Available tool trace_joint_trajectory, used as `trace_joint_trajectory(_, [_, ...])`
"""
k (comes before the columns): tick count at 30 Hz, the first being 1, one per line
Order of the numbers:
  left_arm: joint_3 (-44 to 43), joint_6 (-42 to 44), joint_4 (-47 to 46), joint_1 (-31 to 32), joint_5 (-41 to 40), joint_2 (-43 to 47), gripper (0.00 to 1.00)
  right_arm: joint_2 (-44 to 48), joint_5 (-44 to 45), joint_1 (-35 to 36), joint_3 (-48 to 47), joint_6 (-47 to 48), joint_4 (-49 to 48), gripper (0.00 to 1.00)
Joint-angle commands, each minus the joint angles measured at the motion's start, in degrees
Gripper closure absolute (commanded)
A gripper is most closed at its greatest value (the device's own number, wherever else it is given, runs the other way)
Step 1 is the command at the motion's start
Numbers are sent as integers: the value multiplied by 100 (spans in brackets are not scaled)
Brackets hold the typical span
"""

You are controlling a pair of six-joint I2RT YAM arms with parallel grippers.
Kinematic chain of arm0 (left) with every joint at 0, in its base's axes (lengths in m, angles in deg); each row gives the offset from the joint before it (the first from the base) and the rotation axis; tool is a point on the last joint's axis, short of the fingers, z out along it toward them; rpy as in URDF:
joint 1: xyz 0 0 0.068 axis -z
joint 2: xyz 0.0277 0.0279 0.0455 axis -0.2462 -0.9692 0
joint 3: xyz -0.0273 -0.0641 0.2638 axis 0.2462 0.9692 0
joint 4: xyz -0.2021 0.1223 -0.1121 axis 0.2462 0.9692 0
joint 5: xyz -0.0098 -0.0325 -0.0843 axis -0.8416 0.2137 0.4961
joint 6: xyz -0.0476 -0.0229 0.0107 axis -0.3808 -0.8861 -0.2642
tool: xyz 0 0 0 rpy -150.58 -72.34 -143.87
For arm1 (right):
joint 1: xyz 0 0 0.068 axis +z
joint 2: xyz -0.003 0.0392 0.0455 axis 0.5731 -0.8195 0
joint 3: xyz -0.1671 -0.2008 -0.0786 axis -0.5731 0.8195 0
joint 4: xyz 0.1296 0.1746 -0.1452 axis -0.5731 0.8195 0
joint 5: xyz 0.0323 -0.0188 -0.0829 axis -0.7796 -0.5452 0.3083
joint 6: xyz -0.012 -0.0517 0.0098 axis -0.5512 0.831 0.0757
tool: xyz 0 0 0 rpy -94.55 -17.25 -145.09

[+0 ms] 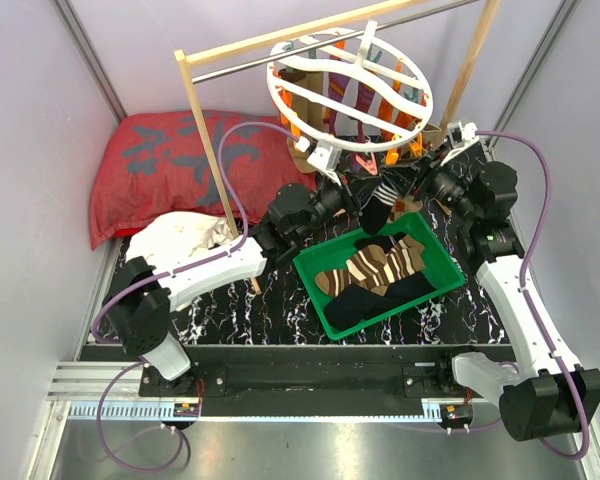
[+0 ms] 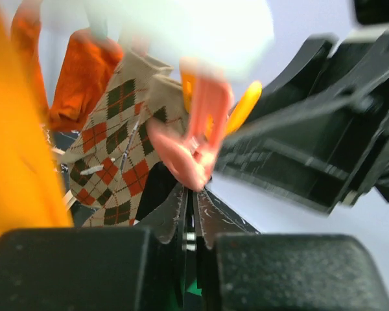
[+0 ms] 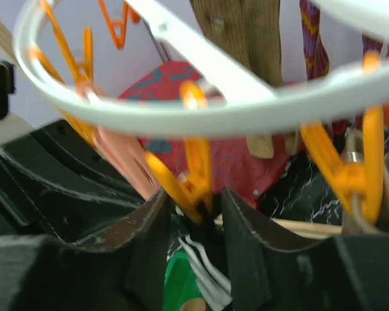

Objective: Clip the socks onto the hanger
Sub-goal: Clamp the sock onto the hanger, then open the clamp at the hanger.

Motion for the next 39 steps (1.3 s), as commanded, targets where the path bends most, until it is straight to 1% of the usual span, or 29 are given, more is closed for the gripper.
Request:
trace_joint_trajectory(1, [-146, 4, -375, -32, 130, 9, 88, 115, -38, 12, 135, 17, 348, 48])
trace_joint_trajectory(4, [-85, 74, -375, -32, 130, 27, 83, 168, 59, 21, 152, 35, 348, 45])
trace_joint_trajectory(7, [-23, 153, -392, -41, 130, 71, 77, 247, 129, 21, 179, 70, 348, 44])
trace_joint_trajectory(8, [47, 180, -401, -59, 130, 97, 72, 256, 147, 21, 187, 79, 348, 43])
trace_joint_trajectory(10, [152, 215, -471, -111, 269, 167, 67, 300, 182, 12, 187, 105, 348, 42])
trace_joint_trajectory(11, [275, 215, -507, -129, 271, 194, 62, 318, 191, 21, 187, 114, 348, 42])
trace_joint_trajectory(13, [381, 197, -630, -216, 341, 299, 56, 335, 217, 21, 196, 131, 348, 41])
trace_joint_trajectory(14, [433, 189, -674, -252, 367, 317, 50, 353, 217, 21, 214, 132, 356, 41])
trace_joint_trajectory(17, [574, 171, -832, -375, 560, 422, 42, 397, 209, 21, 223, 149, 348, 36])
trace_joint_trajectory(19, [610, 215, -981, -436, 832, 458, 36, 441, 209, 21, 223, 149, 356, 32])
trace_joint_trajectory(23, [548, 347, -1166, -446, 1429, 519, 25, 581, 270, 21, 205, 228, 470, 27])
trace_joint_trajectory(24, [540, 373, -1271, -446, 1492, 511, 22, 651, 340, 21, 205, 272, 488, 24])
trace_joint_trajectory(27, [522, 391, -1482, -446, 1633, 467, 17, 827, 568, 21, 240, 351, 628, 18])
trace_joint_trajectory(28, [496, 399, -1509, -446, 1642, 458, 16, 889, 630, 21, 231, 404, 698, 14])
trace_joint_trajectory(31, [443, 382, -1553, -445, 1650, 414, 15, 1143, 823, 21, 135, 614, 1171, 7])
trace_joint_trajectory(35, [399, 382, -1579, -446, 1616, 405, 14, 1495, 929, 21, -111, 878, 1901, 4])
trace_joint_trajectory(39, [548, 391, -1562, -445, 1492, 501, 14, 1680, 824, 29, -471, 905, 2254, 5])
